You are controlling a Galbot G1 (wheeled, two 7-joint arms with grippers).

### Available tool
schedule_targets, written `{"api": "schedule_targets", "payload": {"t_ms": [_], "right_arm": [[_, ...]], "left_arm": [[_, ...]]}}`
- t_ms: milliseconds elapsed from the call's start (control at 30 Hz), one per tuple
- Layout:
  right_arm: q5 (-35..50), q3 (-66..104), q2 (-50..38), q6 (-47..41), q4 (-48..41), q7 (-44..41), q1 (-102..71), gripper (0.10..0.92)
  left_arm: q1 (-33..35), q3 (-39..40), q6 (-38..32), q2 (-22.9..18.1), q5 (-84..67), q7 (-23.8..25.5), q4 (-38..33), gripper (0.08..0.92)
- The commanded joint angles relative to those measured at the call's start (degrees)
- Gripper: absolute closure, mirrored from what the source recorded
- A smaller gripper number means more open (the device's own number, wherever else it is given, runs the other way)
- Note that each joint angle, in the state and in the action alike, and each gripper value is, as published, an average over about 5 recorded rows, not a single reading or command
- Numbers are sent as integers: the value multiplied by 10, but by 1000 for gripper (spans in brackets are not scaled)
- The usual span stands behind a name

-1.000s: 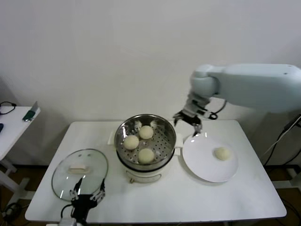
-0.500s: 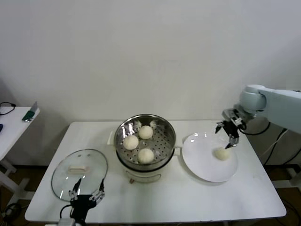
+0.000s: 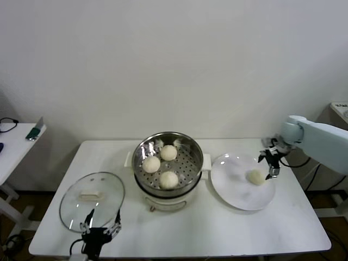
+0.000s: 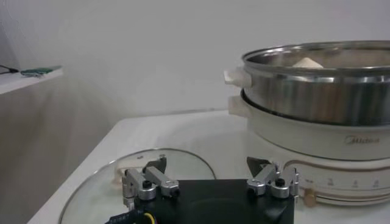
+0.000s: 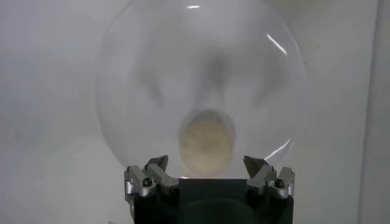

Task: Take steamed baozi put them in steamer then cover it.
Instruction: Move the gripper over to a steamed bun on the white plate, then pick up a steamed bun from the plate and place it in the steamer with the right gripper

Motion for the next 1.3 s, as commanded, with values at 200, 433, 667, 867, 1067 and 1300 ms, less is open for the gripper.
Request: {"api": "schedule_targets", "payload": {"t_ms": [200, 433, 667, 867, 1067, 1300], "right_arm": [[-44, 84, 59, 12, -113, 1, -98, 203], [-60, 92, 69, 22, -130, 6, -102, 206], [-61, 92, 69, 22, -128, 4, -98, 306], [-38, 74, 53, 13, -83, 3, -68, 337], [72, -28, 15, -15, 35, 3, 79, 338], [222, -181, 18, -90, 195, 29, 319, 338]], "left_arm": [[2, 0, -1, -2, 2, 0, 3, 177], [2, -1, -2, -2, 2, -1, 5, 177], [2, -2, -2, -2, 1, -1, 4, 177], [2, -3, -3, -1, -1, -2, 3, 177], [1, -1, -3, 0, -1, -2, 3, 177], [-3, 4, -2, 2, 0, -2, 3, 177]]}}
